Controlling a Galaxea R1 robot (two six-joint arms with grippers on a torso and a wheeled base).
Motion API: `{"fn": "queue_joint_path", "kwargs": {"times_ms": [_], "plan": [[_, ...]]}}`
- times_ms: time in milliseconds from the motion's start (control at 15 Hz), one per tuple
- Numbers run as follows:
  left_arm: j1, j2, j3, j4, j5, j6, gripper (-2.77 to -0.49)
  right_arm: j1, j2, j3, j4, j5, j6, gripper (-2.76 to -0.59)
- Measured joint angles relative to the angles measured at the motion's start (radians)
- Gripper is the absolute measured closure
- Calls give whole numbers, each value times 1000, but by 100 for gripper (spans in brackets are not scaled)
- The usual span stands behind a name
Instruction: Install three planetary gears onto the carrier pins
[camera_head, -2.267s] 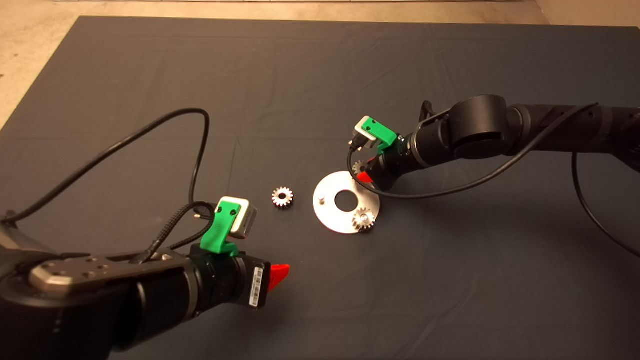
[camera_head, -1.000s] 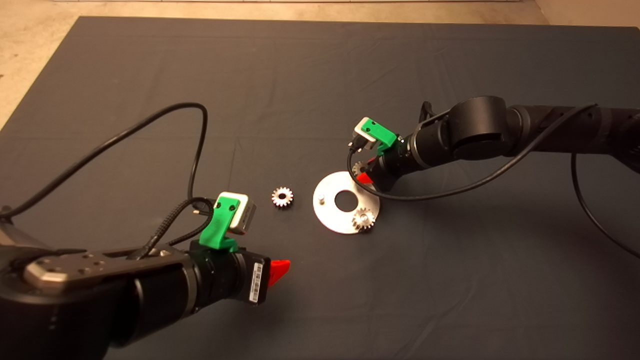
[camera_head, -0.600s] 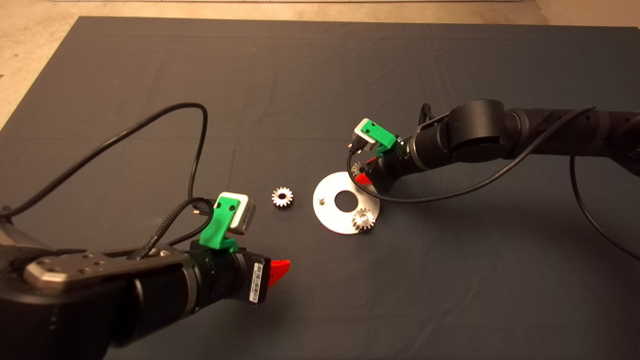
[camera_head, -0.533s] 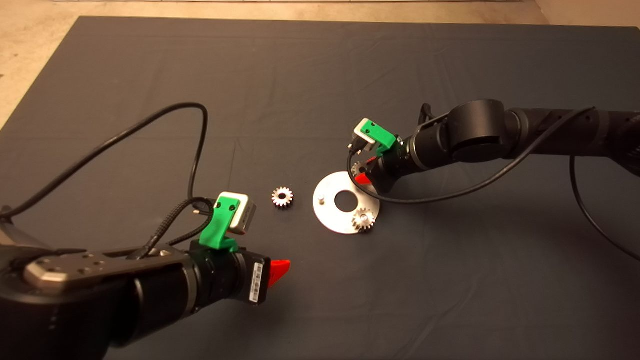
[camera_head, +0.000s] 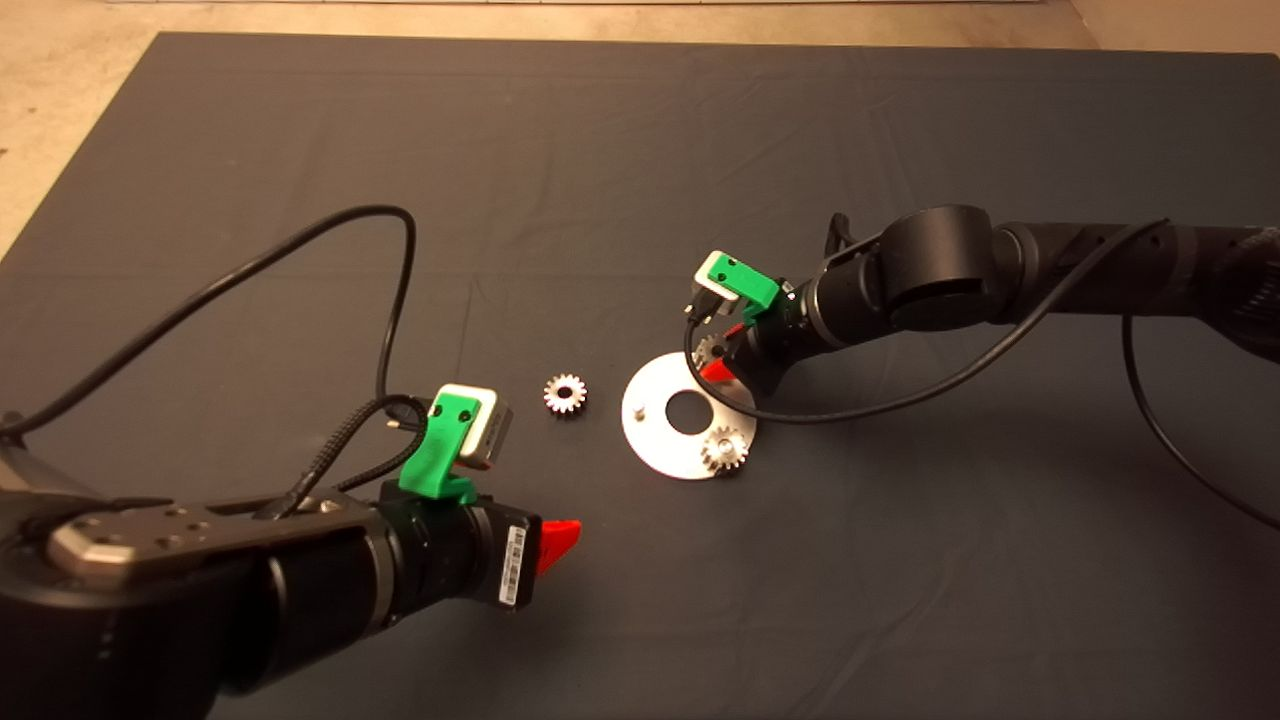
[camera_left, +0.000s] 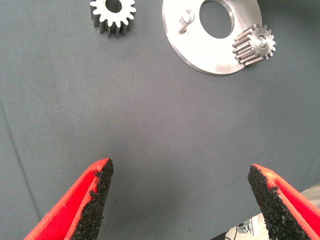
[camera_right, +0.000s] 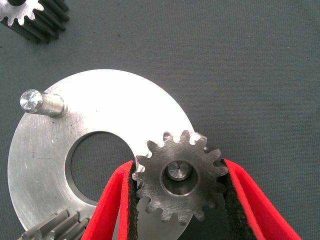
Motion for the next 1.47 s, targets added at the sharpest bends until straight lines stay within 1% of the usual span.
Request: {"fn": "queue_joint_path", "kwargs": {"times_ms": [133, 533, 600, 733, 867, 933, 1000, 1133, 1400, 1467], "plan": [[0, 0, 0, 0, 0, 0, -191, 0, 0, -6, 1, 4, 0, -93], [0, 0, 0, 0, 0, 0, -191, 0, -1, -8, 2, 2, 0, -94], [0, 0, 0, 0, 0, 0, -191, 0, -1, -8, 2, 0, 0, -94], [0, -2, 0, 0, -3, 0, -191, 0, -4, -8, 3, -11, -2, -95], [-8, -6, 0, 0, -12, 0, -191, 0, -7, -8, 4, -19, -26, -96], [-14, -9, 0, 0, -14, 0, -191, 0, -8, -8, 5, -19, -28, -97], [-13, -13, 0, 0, -14, -1, -191, 0, -9, -12, 8, -18, -28, -97], [-13, -13, 0, -1, -15, -1, -191, 0, -9, -19, 10, -19, -28, -97], [-13, -13, 0, -1, -15, -1, -191, 0, -5, -21, 10, -28, -30, -98], [-13, -14, 0, -1, -15, -1, -191, 0, -5, -21, 10, -28, -30, -98]]}}
